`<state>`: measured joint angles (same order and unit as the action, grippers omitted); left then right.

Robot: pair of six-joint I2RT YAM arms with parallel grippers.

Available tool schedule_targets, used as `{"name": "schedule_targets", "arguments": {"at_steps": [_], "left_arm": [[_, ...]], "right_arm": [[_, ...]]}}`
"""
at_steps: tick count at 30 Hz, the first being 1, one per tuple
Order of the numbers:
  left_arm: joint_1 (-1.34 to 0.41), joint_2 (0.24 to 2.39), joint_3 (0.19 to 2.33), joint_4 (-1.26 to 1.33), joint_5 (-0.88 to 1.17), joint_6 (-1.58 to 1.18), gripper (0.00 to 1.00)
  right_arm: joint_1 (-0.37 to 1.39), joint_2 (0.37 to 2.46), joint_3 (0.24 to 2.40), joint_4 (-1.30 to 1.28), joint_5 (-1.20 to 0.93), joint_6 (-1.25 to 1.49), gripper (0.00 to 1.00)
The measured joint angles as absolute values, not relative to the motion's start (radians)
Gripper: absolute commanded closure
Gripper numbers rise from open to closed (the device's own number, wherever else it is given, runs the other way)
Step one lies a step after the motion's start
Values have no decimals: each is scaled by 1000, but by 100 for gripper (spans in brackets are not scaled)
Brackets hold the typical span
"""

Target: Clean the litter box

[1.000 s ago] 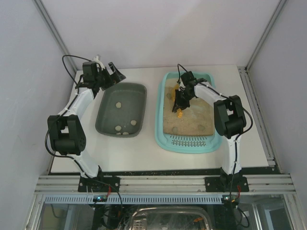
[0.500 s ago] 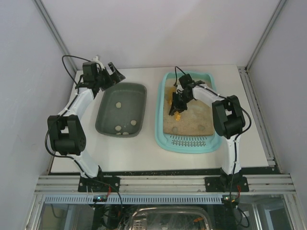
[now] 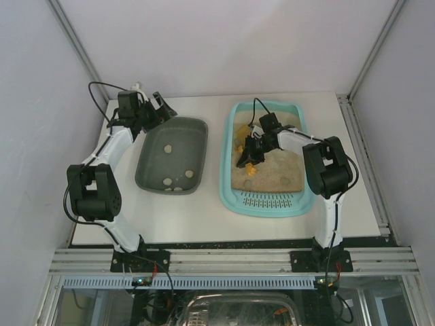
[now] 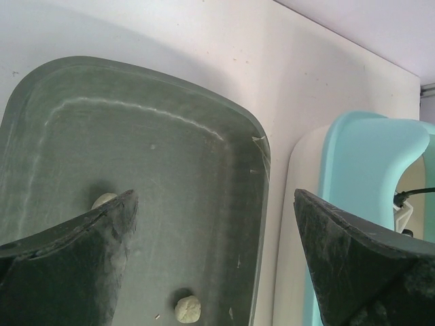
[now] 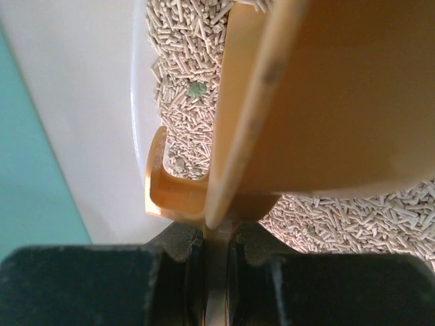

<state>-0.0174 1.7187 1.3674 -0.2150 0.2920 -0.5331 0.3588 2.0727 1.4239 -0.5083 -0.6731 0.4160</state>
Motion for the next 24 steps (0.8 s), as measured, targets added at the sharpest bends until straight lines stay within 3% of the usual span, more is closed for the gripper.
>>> {"name": "schedule_targets", "arguments": {"at_steps": [8,14,24], "left_arm": [[-20,1718,1367,-229,289,-533,0],[-20,1718,1364,-247,282,-543,0],[-30,1687,1335,-272,233,-550,0]], "right_arm": [[329,2018,1327,-436,-746,465,100],[294,1798,1174,-420,-786,504,100],[229,1501,979,-175,-928,722,100]]}}
